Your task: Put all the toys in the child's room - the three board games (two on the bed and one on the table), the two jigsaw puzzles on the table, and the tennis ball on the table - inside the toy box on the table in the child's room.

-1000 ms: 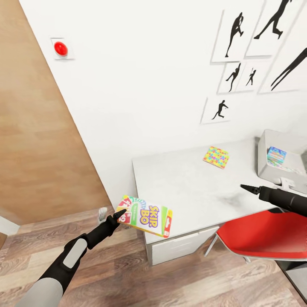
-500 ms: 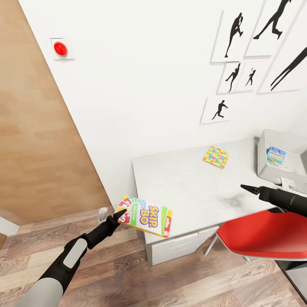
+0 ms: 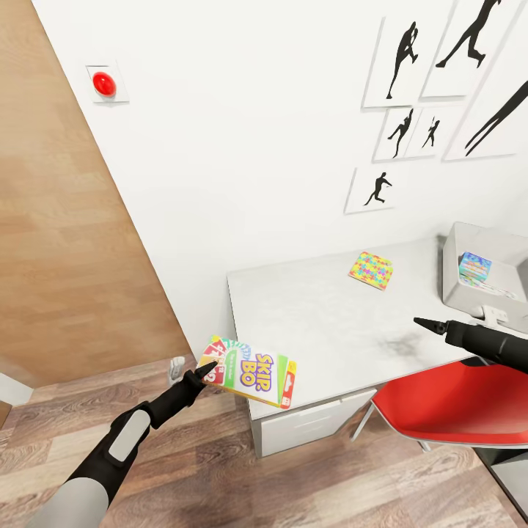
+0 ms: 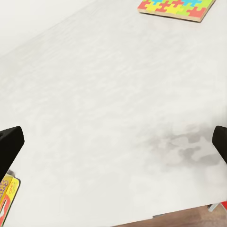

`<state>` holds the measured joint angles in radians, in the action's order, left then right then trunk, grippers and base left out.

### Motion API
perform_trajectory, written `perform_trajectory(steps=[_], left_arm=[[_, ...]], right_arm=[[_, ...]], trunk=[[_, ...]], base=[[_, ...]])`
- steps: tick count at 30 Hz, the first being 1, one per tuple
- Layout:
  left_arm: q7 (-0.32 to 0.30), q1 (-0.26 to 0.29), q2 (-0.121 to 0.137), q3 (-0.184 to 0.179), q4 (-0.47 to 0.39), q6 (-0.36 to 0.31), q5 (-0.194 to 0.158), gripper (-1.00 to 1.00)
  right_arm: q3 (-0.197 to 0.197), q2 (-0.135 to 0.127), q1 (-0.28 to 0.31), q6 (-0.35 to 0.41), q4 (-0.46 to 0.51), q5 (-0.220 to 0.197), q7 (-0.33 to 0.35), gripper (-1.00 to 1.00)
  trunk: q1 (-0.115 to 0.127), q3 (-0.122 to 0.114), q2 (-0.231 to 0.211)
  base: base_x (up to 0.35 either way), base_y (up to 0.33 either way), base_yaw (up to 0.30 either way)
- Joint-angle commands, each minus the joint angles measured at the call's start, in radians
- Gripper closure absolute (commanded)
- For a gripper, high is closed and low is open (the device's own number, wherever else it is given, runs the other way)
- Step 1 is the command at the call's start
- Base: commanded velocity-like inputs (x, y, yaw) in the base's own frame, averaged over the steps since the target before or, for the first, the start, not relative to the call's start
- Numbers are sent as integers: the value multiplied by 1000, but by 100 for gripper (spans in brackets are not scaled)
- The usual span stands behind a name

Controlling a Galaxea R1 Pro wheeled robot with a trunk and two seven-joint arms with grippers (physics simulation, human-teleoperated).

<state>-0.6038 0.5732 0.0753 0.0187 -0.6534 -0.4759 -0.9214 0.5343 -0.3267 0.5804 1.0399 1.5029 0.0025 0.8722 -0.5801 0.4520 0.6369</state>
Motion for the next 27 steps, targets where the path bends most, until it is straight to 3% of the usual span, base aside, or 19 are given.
perform_trajectory(steps=[1, 27], left_arm=[[-1, 1, 0, 1, 0, -8, -6, 100], [-21, 1, -2, -1, -62, -10, -12, 100]], right_arm=[[1, 0, 1, 7, 0, 1, 4, -100], [2, -2, -22, 7, 0, 1, 4, -100]], trunk=[[0, 1, 1], [0, 1, 1]], base=[[0, 0, 0], [0, 0, 0]])
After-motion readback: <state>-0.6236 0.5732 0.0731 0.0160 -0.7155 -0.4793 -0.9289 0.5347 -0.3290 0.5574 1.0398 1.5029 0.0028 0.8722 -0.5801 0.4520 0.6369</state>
